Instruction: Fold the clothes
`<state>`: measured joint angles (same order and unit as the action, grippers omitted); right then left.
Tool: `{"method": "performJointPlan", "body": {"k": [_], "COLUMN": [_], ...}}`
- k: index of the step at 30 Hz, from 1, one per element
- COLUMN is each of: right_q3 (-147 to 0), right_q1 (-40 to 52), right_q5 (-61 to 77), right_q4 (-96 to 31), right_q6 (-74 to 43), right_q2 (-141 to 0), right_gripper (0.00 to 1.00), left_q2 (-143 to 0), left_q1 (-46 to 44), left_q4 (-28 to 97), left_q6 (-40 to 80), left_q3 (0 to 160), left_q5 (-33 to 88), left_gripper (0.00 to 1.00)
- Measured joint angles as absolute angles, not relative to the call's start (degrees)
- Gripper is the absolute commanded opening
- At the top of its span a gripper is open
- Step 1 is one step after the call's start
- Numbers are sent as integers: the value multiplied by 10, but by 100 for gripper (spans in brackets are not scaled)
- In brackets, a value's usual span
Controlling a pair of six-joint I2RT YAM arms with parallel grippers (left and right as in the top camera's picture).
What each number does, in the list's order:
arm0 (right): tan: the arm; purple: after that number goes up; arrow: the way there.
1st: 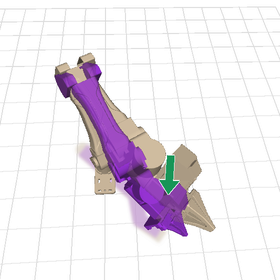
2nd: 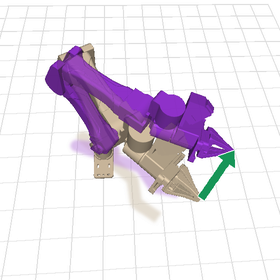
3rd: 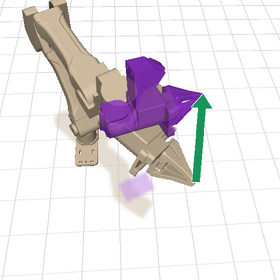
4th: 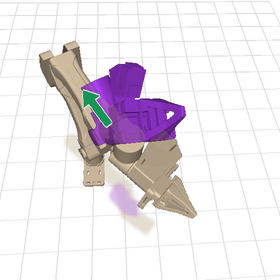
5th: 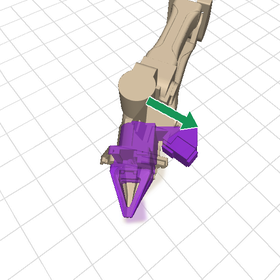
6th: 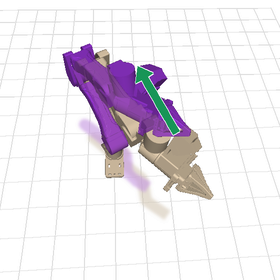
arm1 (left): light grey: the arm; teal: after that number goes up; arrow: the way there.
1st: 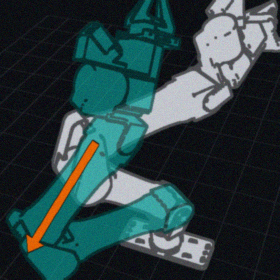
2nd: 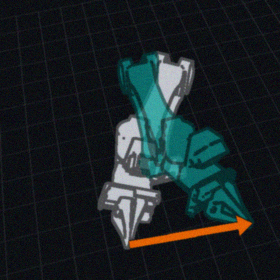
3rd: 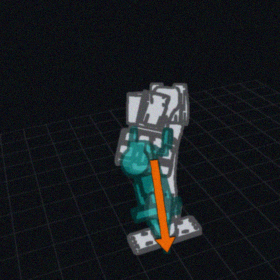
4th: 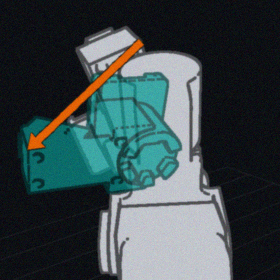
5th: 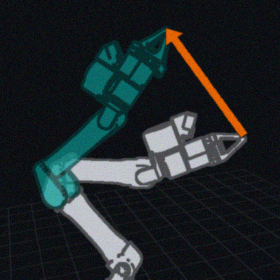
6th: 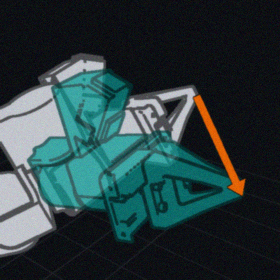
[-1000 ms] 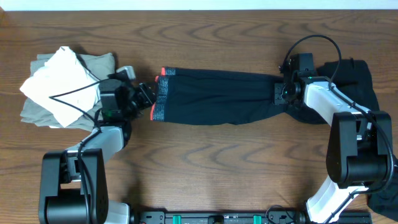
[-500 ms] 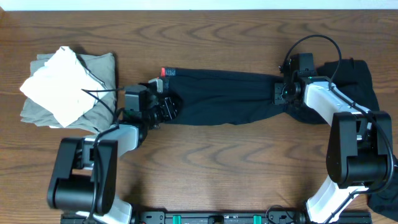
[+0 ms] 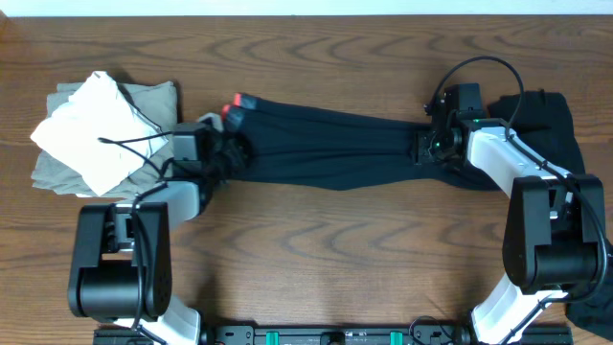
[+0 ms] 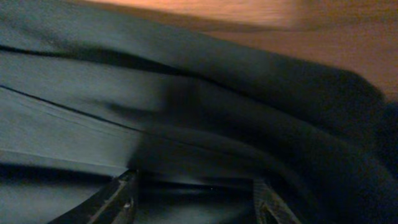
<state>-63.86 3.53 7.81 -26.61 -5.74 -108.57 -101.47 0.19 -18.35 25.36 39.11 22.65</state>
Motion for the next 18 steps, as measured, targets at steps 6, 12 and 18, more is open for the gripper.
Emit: {"method": "performJointPlan", "body": {"k": [6, 12, 18], "right_q3": [-636, -633, -631], "right_q1": [36, 34, 27], "right_q5": [103, 84, 37], "right_q4": [-275, -276, -254], "right_q6": [-57, -58, -60], "right_q2": [-1079, -1079, -1078], "right_gripper": [62, 63, 70], "left_q2": [-1012, -1011, -1010], "left_q1": [40, 70, 83], "left_q4": [-177, -171, -166], "left_q6": [255, 255, 255], "left_q3": [392, 394, 395], "left_q5": [212, 197, 192], "left_gripper": [38, 38, 38]}}
